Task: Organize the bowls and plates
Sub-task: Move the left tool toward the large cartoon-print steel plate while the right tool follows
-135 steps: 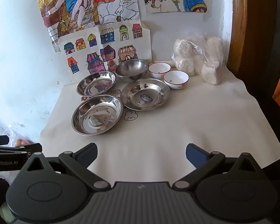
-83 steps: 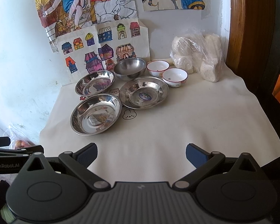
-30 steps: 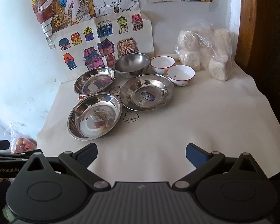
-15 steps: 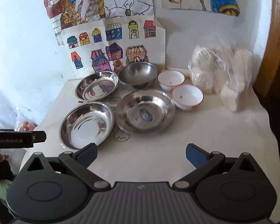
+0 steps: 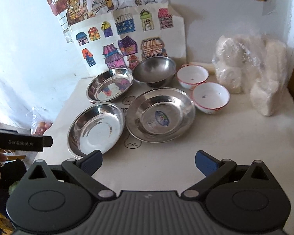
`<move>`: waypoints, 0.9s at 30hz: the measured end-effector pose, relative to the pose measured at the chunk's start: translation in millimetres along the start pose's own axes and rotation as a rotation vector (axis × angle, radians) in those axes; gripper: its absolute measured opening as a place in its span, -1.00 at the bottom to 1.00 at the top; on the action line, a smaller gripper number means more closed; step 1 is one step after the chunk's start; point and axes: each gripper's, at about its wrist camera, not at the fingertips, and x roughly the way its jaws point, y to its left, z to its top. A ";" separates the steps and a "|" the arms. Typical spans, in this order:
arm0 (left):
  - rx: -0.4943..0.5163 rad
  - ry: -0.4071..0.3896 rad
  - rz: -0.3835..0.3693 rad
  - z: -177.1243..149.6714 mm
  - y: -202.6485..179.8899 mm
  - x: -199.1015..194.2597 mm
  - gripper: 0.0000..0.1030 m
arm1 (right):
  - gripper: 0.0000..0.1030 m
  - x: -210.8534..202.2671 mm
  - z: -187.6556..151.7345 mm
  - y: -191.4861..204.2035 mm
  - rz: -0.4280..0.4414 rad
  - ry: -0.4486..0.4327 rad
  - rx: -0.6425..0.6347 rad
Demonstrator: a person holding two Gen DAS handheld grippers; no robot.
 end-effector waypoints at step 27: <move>0.487 -0.128 -0.090 169.8 19.1 173.4 0.98 | 1.00 149.0 93.4 65.5 0.020 -0.070 0.178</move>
